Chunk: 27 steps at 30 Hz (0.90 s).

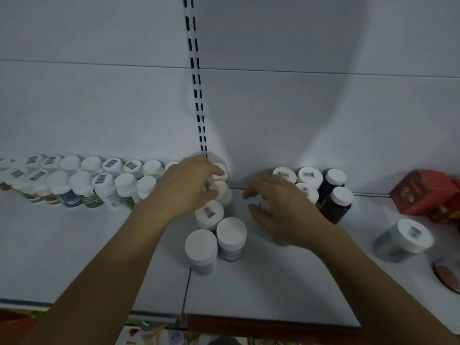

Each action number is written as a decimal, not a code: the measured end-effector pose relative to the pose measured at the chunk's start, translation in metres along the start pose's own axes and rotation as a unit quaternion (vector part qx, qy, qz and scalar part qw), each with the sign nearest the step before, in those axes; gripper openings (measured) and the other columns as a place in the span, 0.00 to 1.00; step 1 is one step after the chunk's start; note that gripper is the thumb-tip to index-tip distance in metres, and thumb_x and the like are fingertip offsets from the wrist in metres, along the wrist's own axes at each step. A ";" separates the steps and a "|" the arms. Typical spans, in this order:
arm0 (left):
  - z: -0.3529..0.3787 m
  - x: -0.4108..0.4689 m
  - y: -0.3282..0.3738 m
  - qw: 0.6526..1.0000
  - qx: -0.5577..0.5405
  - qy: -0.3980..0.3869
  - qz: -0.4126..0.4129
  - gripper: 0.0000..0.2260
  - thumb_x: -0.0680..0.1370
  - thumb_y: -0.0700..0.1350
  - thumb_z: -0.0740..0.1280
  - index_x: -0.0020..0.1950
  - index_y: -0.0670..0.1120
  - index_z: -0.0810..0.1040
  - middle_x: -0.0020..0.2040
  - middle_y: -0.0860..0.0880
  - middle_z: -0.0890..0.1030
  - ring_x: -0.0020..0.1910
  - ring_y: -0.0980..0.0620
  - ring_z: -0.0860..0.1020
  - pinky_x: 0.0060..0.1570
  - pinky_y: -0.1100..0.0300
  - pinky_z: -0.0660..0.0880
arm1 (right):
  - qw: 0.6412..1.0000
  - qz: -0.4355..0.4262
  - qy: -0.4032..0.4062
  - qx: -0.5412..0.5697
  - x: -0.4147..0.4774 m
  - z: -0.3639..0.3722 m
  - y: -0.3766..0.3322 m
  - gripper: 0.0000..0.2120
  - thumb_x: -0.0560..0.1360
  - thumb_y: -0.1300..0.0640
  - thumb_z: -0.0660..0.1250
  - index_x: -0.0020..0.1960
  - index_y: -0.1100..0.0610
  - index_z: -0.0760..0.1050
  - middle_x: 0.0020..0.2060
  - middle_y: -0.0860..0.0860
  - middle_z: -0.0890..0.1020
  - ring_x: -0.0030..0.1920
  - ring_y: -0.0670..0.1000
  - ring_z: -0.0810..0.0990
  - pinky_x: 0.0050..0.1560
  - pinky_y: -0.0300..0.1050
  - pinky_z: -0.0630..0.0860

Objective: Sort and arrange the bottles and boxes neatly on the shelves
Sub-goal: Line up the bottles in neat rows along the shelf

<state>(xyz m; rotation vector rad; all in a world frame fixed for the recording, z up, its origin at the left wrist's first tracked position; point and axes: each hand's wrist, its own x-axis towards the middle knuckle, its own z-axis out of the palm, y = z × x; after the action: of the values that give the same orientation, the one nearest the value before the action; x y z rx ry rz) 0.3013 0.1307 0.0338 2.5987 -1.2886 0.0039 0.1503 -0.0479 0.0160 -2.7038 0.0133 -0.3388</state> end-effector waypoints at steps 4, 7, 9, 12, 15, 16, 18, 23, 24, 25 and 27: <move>-0.012 -0.033 -0.008 0.994 -0.092 0.053 0.008 0.06 0.76 0.48 0.72 0.52 0.56 0.81 0.51 0.56 0.78 0.46 0.54 0.78 0.44 0.52 0.75 | 0.996 -0.052 -0.068 0.023 -0.013 0.013 -0.021 0.18 0.72 0.37 0.71 0.53 0.47 0.74 0.50 0.44 0.77 0.50 0.46 0.72 0.49 0.43 0.71; -0.012 -0.048 -0.003 0.995 -0.101 -0.014 0.008 0.06 0.76 0.54 0.72 0.53 0.58 0.80 0.47 0.58 0.79 0.40 0.60 0.78 0.41 0.53 0.77 | 0.992 -0.067 -0.095 -0.040 -0.011 0.027 -0.031 0.23 0.69 0.38 0.74 0.53 0.49 0.69 0.48 0.47 0.78 0.47 0.50 0.70 0.46 0.50 0.71; -0.004 -0.051 0.005 0.996 -0.083 -0.025 -0.007 0.08 0.77 0.55 0.71 0.54 0.57 0.79 0.46 0.58 0.79 0.40 0.59 0.76 0.40 0.56 0.74 | 0.992 -0.063 -0.094 -0.061 -0.007 0.023 -0.030 0.23 0.68 0.39 0.74 0.53 0.49 0.69 0.46 0.47 0.78 0.46 0.51 0.70 0.46 0.52 0.71; 0.009 -0.051 0.014 0.997 -0.070 -0.017 -0.037 0.09 0.76 0.58 0.70 0.51 0.56 0.76 0.43 0.54 0.79 0.40 0.55 0.75 0.35 0.57 0.67 | 0.993 -0.059 -0.065 -0.078 -0.007 0.010 -0.020 0.21 0.66 0.41 0.74 0.50 0.47 0.68 0.44 0.44 0.77 0.45 0.51 0.69 0.45 0.51 0.71; 0.015 -0.052 0.019 0.993 -0.097 -0.010 -0.059 0.10 0.74 0.59 0.71 0.49 0.56 0.75 0.39 0.55 0.78 0.38 0.58 0.74 0.33 0.59 0.65 | 0.988 -0.040 -0.068 -0.131 -0.013 -0.006 -0.002 0.20 0.66 0.42 0.73 0.48 0.46 0.65 0.42 0.41 0.74 0.45 0.50 0.66 0.43 0.49 0.65; 0.016 -0.052 0.020 0.993 -0.101 -0.011 -0.060 0.10 0.74 0.58 0.71 0.49 0.56 0.75 0.39 0.55 0.77 0.38 0.59 0.74 0.32 0.59 0.66 | 0.984 -0.032 -0.082 -0.154 -0.017 -0.010 0.005 0.20 0.66 0.41 0.73 0.48 0.46 0.66 0.43 0.41 0.73 0.46 0.50 0.66 0.44 0.49 0.65; 0.018 -0.050 0.025 0.993 -0.107 -0.021 -0.053 0.09 0.76 0.57 0.70 0.50 0.55 0.75 0.39 0.54 0.78 0.38 0.58 0.75 0.35 0.58 0.71 | 0.976 -0.021 -0.097 -0.193 -0.026 -0.017 0.018 0.17 0.67 0.43 0.72 0.48 0.46 0.67 0.43 0.40 0.73 0.48 0.51 0.66 0.45 0.49 0.64; 0.023 -0.042 0.048 0.983 -0.170 -0.064 -0.013 0.11 0.76 0.56 0.72 0.54 0.55 0.76 0.43 0.54 0.81 0.40 0.58 0.79 0.41 0.57 0.76 | 0.984 0.015 -0.099 -0.145 -0.042 -0.030 0.032 0.17 0.65 0.39 0.74 0.48 0.43 0.73 0.43 0.38 0.73 0.48 0.46 0.65 0.45 0.47 0.64; 0.023 -0.042 0.051 0.980 -0.186 -0.077 -0.001 0.11 0.77 0.55 0.72 0.56 0.55 0.77 0.45 0.54 0.82 0.42 0.59 0.80 0.45 0.55 0.78 | 0.989 0.018 -0.089 -0.118 -0.042 -0.032 0.031 0.14 0.67 0.38 0.72 0.48 0.42 0.74 0.44 0.38 0.74 0.48 0.46 0.67 0.46 0.47 0.66; 0.022 -0.043 0.052 0.977 -0.194 -0.085 0.013 0.11 0.77 0.54 0.72 0.58 0.55 0.78 0.48 0.55 0.83 0.45 0.59 0.80 0.48 0.54 0.79 | 0.993 0.012 -0.065 -0.095 -0.040 -0.034 0.028 0.11 0.70 0.39 0.69 0.48 0.42 0.75 0.44 0.38 0.75 0.48 0.46 0.69 0.47 0.47 0.69; 0.018 -0.048 0.048 0.979 -0.188 -0.072 0.035 0.12 0.78 0.55 0.71 0.60 0.56 0.78 0.52 0.56 0.82 0.50 0.58 0.81 0.51 0.53 0.79 | 0.998 -0.002 0.000 -0.056 -0.030 -0.032 0.022 0.06 0.76 0.45 0.68 0.50 0.46 0.78 0.45 0.42 0.79 0.47 0.47 0.72 0.48 0.48 0.72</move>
<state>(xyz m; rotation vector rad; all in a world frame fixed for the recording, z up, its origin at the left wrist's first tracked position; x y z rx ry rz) 0.2322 0.1368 0.0212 2.2635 -1.2826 -0.3856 0.1140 -0.0794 0.0284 -2.8153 0.0287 -0.3474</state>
